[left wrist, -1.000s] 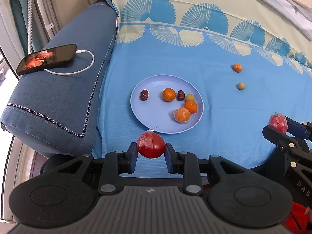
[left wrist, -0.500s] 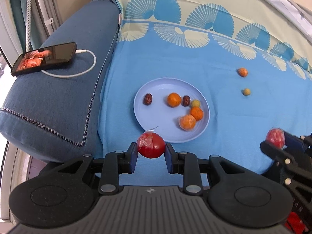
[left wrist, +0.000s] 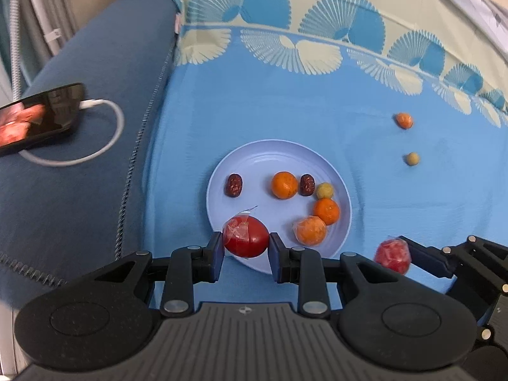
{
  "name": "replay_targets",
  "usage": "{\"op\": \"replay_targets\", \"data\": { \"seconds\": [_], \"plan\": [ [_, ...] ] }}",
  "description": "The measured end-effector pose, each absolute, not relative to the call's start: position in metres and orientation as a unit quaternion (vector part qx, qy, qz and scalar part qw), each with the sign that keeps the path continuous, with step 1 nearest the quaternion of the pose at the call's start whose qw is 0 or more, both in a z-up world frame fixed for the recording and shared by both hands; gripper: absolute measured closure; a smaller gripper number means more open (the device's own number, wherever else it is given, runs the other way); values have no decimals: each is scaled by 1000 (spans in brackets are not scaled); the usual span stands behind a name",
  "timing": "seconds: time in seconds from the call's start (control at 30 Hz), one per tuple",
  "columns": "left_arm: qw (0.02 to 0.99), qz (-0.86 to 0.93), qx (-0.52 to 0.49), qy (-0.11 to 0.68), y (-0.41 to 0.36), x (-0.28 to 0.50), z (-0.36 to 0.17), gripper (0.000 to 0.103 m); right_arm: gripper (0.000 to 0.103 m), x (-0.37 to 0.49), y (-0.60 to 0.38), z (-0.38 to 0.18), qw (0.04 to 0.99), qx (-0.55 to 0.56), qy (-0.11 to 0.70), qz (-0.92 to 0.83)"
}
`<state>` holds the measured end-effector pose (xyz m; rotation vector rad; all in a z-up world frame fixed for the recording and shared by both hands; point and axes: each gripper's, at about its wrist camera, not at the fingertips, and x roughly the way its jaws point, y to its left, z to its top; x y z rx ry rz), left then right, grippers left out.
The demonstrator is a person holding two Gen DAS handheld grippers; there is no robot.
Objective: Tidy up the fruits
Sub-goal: 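Carry both bagged red fruits over the plate and open both tools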
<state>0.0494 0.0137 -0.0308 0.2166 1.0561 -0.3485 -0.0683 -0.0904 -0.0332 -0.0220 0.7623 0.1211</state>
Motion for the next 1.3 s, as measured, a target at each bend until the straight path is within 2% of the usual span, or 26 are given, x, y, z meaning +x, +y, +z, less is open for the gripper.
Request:
{"op": "replay_targets", "data": {
  "seconds": [0.63,0.67,0.73,0.77,0.8,0.87,1.0,1.2,1.3],
  "plan": [
    [791,-172,140,570,-15,139,-127,70,70,31,-93,-109,901,-31,428,56],
    [794,-171,141,566,-16,140,-127,67,69,33,-93,-110,902,-32,428,57],
    [800,-175,145,556,-16,140,-123,32,44,34,-91,-110,898,-45,431,70],
    [809,-171,145,544,-15,138,-117,4,28,34,-89,-109,898,-52,430,70],
    [823,-163,145,525,-11,133,-109,0,19,31,-88,-106,901,-58,424,63],
    [840,-171,149,493,-4,121,-96,0,16,24,-87,-99,902,-65,422,65],
    [838,-163,161,495,11,96,-82,0,8,4,-90,-85,899,-40,433,56],
    [840,-113,122,516,36,51,-69,0,5,-37,-89,-65,889,19,457,33],
    [845,-88,117,515,43,32,-58,0,5,-57,-89,-50,898,17,439,20]
  ]
}}
